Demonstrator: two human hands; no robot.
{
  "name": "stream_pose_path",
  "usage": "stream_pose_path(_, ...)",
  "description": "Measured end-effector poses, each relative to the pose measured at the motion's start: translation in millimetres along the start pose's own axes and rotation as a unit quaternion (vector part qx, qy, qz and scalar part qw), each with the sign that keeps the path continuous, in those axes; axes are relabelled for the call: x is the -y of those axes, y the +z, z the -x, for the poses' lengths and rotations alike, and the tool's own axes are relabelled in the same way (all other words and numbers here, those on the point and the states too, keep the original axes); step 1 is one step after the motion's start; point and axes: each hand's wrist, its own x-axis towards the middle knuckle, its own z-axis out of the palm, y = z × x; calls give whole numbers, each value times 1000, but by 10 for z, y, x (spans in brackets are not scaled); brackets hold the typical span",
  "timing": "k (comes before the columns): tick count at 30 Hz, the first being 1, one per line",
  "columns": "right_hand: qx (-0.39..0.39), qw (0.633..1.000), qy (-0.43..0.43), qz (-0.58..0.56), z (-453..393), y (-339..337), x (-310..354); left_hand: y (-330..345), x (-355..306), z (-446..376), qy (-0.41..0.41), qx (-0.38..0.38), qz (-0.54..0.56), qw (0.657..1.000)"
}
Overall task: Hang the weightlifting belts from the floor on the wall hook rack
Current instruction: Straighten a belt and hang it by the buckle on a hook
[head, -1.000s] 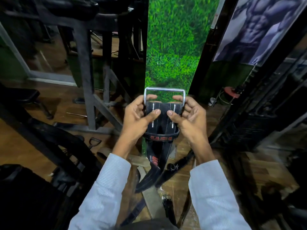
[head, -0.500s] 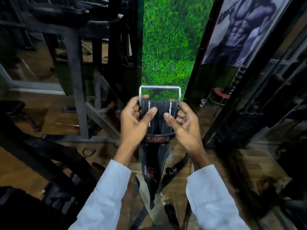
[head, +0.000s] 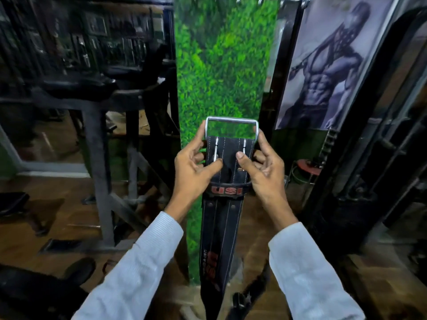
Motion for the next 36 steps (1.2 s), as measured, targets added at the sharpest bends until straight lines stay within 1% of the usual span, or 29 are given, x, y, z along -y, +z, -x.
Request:
stream_pose_path(7, 27, 997, -58, -30, -1165, -448, 374, 605, -160, -1115, 64, 13, -3, 998)
stream_pose_path(11, 8, 998, -64, -24, -1869, -741, 548, 1034, -351, -1697, 117, 17, -28, 993)
stream_pose_path(15, -30, 996, -76, -29, -2522, -1000, 829, 1502, -546, -2363, 170, 17, -51, 984)
stream_pose_path(17, -48, 995, -88, -18, -2793, -1117, 968, 1690, -630, -2652, 186, 18, -59, 981)
stream_pose_path(19, -48, 994, -101, 2, -3037, -1246, 1068, 1877, -686, -2925, 198, 20, -63, 978)
stream_pose_path(22, -62, 992, -110, 7, -3293, -1395, 1182, 2101, -670, -3264, 184, 11, -75, 980)
stream_pose_path(23, -63, 992, -105, 8, -3381, -1428, 1160, 2156, -637, -3337, 172, 4, -84, 982)
stream_pose_path(25, -38, 996, -74, 15, -3502, -1450, 1000, 2230, -537, -3341, 168, -1, -117, 979)
stream_pose_path(27, -22, 999, -45, 17, -3557, -1430, 767, 2274, -401, -3186, 211, 12, -187, 959)
stream_pose_path(28, -30, 998, -46, 11, -3552, -1427, 664, 2278, -317, -3101, 240, 12, -215, 947)
stream_pose_path(29, -46, 998, -52, 8, -3579, -1435, 582, 2269, -250, -3041, 258, 8, -220, 941)
stream_pose_path(30, -57, 997, -55, 1, -3589, -1438, 542, 2255, -197, -3015, 261, 6, -210, 942)
stream_pose_path(32, -62, 997, -39, -4, -3602, -1485, 515, 2226, -116, -3027, 226, 18, -164, 960)
stream_pose_path(34, -37, 999, -8, 3, -3554, -1532, 474, 2204, -97, -3044, 142, 26, -108, 984)
stream_pose_path(36, -6, 999, 35, -6, -3474, -1561, 375, 2170, -87, -3049, 67, 42, -67, 995)
